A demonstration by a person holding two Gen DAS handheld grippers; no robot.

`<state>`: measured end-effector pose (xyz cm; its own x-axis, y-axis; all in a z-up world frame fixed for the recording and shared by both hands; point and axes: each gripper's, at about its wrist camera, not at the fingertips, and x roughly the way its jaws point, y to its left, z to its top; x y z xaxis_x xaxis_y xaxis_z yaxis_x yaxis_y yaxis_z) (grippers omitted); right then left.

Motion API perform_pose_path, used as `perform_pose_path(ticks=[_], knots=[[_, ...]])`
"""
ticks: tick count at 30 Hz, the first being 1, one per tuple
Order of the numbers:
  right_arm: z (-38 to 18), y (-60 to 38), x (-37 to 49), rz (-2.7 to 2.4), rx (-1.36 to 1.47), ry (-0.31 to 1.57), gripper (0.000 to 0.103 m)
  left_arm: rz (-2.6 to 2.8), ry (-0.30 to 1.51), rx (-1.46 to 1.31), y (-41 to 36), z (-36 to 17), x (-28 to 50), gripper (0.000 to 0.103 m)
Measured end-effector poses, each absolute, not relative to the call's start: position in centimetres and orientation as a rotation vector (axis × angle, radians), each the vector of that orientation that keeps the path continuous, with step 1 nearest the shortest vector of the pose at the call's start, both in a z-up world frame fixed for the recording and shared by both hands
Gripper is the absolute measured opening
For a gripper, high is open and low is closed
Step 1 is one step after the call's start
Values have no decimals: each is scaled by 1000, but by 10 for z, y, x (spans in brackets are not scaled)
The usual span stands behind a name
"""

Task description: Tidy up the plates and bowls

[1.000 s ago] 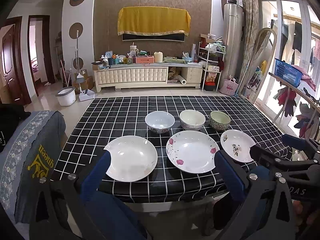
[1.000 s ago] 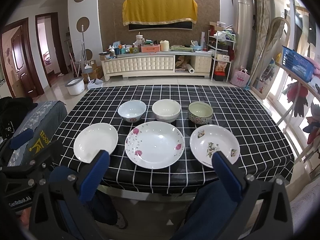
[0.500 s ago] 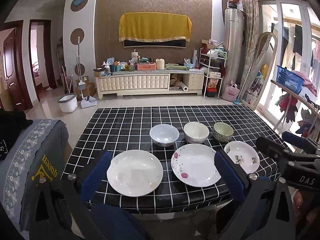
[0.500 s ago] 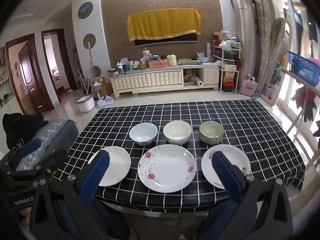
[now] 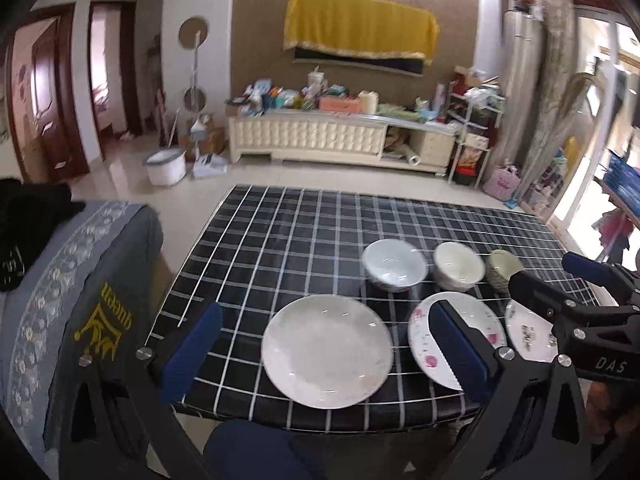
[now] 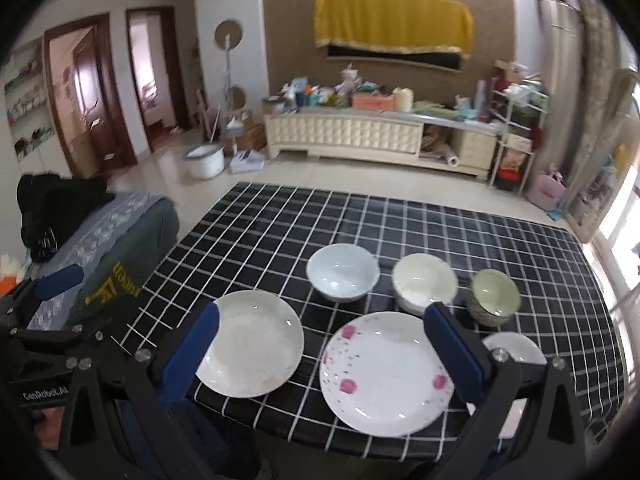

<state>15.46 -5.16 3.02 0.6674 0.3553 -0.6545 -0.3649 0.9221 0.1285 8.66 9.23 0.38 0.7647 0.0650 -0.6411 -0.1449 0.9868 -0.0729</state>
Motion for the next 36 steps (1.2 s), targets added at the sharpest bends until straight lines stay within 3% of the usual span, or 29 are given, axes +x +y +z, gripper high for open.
perform_pose_path(ticks=[8,10,12,14,16,24,31,33,36], knots=[[-21,-7,194,474,-128,881,103,180,811,-210,133,-45,121,102],[-35,2,202,478,-155,914,98,187,851,-242,143,-63,130,100],[-51,8,209,488,-175,966,94,190,889,-261,149,-79,137,94],[-66,13,216,482,-197,997,91,198,921,-271,153,-95,144,75],[-81,18,223,478,-217,1023,84,193,962,-292,158,-113,152,66],[-125,27,247,472,-252,1122,68,222,1082,-330,171,-166,173,53],[-145,31,252,463,-276,1151,66,287,1133,-342,180,-189,175,52],[-150,30,255,455,-273,1166,66,281,1152,-353,180,-194,178,48],[-156,30,258,452,-272,1180,62,283,1165,-361,181,-200,179,33]])
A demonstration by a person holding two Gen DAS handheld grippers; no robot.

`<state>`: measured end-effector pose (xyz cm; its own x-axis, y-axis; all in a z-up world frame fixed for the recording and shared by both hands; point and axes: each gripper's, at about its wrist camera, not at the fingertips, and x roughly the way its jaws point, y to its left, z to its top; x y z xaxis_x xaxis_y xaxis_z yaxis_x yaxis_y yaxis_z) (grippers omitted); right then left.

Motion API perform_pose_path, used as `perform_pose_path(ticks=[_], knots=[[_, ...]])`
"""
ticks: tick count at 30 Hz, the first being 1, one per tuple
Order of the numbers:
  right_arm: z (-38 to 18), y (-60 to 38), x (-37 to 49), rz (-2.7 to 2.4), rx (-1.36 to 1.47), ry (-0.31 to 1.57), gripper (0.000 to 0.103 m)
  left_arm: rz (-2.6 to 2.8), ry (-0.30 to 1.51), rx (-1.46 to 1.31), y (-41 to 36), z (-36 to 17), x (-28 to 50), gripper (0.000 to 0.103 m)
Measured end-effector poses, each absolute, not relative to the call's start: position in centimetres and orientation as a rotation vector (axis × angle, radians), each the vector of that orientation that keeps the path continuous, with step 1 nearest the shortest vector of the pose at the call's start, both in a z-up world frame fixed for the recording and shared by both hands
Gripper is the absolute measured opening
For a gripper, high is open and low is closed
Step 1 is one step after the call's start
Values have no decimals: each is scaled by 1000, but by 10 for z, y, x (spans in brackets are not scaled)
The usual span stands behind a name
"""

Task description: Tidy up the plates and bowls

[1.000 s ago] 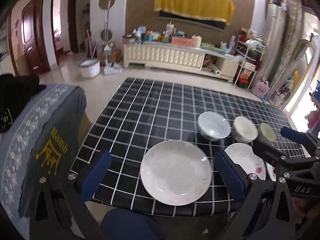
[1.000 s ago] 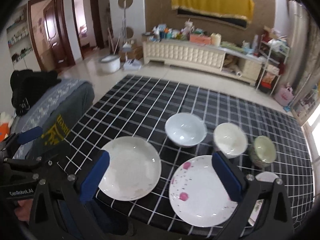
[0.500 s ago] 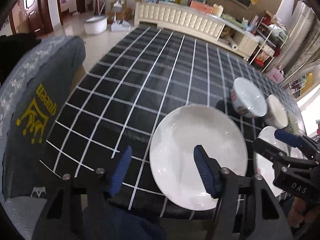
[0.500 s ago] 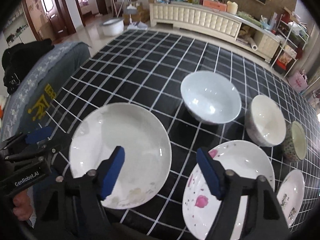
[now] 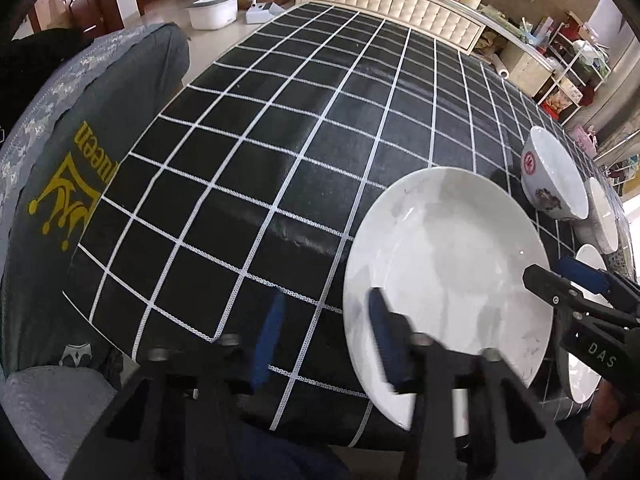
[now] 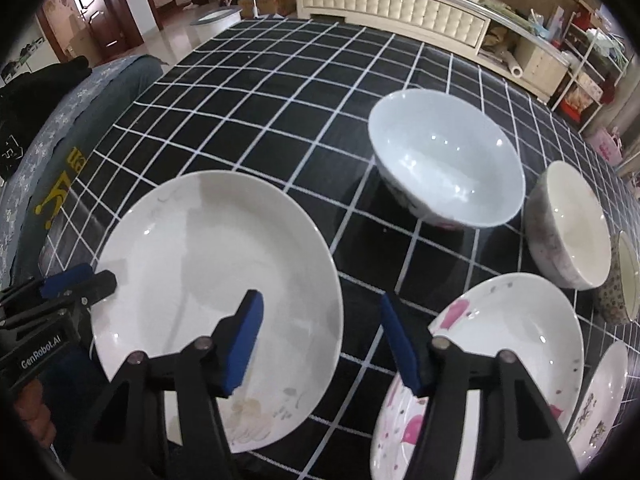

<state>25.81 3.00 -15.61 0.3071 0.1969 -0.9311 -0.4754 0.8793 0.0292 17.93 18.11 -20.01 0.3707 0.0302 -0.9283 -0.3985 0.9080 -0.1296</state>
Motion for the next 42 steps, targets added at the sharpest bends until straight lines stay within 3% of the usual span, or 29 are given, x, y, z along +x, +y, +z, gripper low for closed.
perform_pose_path(ticks=[3,10,12,18,27,42], knots=[[-161,30,259,460,-255,1205,48,278,1166,-362,179,-203,181,31],[-171,25,257,459,-214,1245,29,252,1180,-364,172,-204,184,17],[-170,25,254,455,-226,1229,28,232,1190,-368,169,-206,184,13],[-165,16,253,441,-193,1215,23,238,1191,-375,168,-205,185,12],[-150,17,259,433,-189,1170,22,220,1135,-347,163,-184,186,12],[-166,14,257,446,-168,1213,18,231,1184,-390,169,-206,189,11]])
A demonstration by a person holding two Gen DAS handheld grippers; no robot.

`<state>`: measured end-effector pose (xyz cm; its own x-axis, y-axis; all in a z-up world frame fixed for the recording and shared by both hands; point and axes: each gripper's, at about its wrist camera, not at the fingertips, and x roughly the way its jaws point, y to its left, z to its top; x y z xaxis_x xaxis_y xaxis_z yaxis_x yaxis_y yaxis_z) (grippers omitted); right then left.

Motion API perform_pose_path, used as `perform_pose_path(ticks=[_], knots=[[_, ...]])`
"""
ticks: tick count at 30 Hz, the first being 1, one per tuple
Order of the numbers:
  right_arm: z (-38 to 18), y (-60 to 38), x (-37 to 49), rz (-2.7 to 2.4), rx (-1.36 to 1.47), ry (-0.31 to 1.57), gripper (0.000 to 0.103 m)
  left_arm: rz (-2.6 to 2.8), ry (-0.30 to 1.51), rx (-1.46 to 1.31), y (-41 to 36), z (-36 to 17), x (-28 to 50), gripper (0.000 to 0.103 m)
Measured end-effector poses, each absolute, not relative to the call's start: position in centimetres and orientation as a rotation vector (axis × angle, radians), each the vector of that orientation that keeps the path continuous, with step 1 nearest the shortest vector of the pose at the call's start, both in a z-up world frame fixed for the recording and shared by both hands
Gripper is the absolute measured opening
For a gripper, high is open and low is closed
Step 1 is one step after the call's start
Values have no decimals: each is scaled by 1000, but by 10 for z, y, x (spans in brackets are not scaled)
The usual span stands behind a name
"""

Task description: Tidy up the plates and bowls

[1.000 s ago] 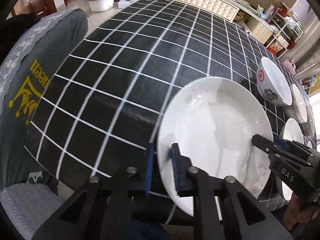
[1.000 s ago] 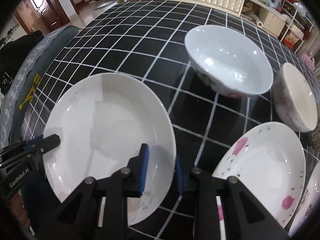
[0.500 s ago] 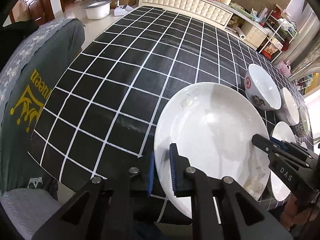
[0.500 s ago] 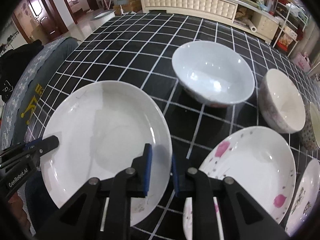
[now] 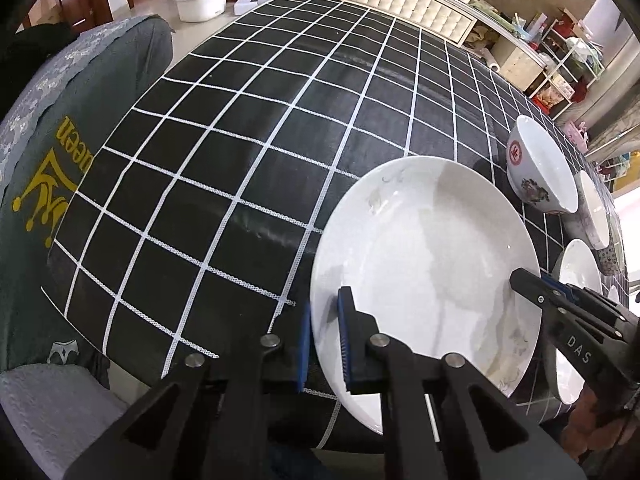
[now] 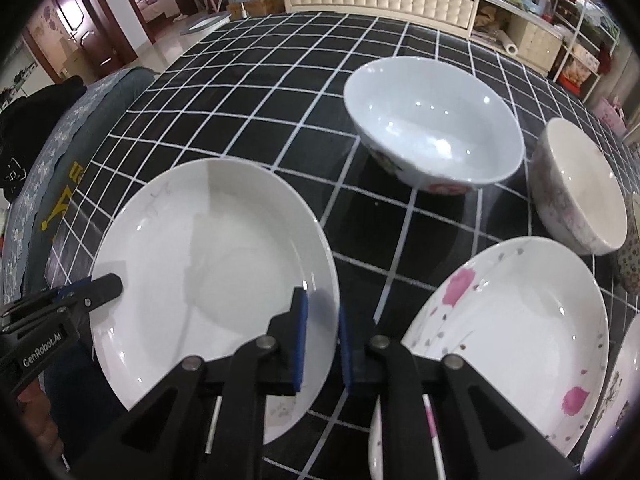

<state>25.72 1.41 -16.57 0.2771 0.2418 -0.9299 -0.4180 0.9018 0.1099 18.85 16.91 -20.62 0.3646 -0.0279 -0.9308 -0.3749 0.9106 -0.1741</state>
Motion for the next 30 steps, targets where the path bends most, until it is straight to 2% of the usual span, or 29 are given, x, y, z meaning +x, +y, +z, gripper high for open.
perform_pose_path(ticks=[9,17,30], knots=[[-131,-13,248,465,-99,1157,18,255,1104,-357,166,-167,179,9],[-111,-63,231,447,-33,1119,18,100,1052,-276,100,-130,183,9],[-114,-149,225,327,19,1114,18,-146,1116,-235,1,-147,204,9]])
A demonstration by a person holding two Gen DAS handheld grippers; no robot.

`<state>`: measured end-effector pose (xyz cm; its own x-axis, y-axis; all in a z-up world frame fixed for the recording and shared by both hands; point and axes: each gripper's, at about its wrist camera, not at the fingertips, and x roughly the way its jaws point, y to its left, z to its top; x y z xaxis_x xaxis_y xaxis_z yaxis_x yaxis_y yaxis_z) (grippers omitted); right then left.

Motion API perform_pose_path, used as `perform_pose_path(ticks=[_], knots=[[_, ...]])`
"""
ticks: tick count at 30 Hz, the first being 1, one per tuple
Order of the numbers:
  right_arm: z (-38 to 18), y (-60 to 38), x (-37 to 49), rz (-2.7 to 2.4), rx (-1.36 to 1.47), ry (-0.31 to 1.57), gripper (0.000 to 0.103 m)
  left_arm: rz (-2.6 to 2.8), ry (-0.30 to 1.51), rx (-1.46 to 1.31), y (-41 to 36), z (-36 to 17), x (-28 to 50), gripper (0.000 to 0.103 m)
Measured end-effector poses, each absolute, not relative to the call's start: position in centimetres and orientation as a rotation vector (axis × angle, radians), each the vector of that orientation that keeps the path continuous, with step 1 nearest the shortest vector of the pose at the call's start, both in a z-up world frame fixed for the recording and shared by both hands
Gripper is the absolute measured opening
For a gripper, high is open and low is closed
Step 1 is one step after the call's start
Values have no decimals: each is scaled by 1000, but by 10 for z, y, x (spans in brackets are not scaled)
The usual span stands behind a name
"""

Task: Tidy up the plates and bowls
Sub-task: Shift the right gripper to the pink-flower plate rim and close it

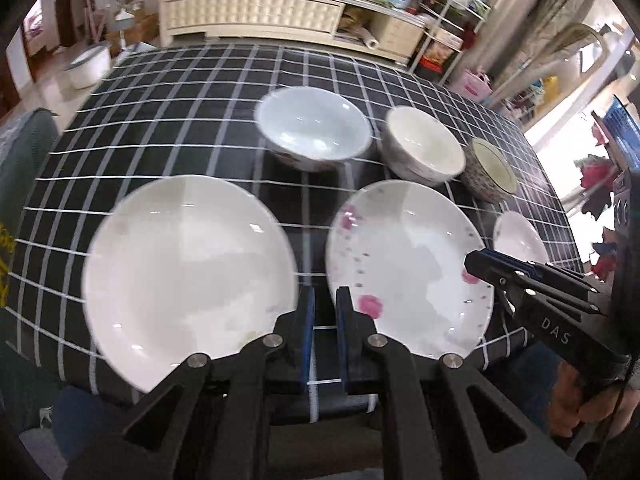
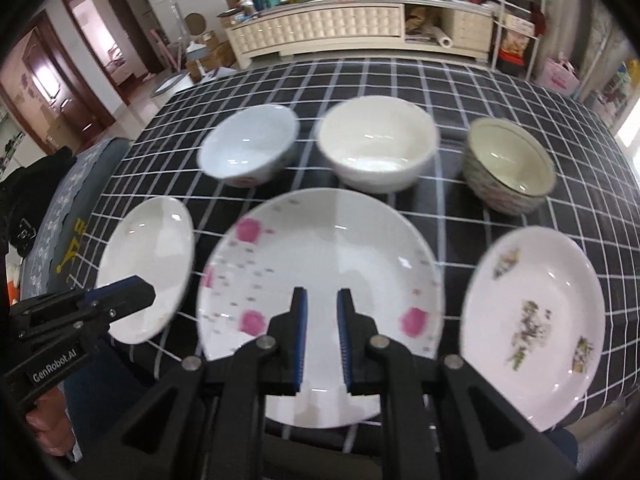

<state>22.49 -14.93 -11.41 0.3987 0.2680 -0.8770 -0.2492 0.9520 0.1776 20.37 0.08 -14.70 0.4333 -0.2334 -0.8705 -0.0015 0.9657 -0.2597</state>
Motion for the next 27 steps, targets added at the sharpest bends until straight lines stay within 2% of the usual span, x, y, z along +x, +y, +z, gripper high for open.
perform_pose_path(ticks=[18,27], knots=[[-133,-190,250,289,40,1117,18,-154,1199,-164,-24,-189,249,10],[-146,-192,263,265,29,1156,19,-153,1212,-128,-25,-199,258,16]])
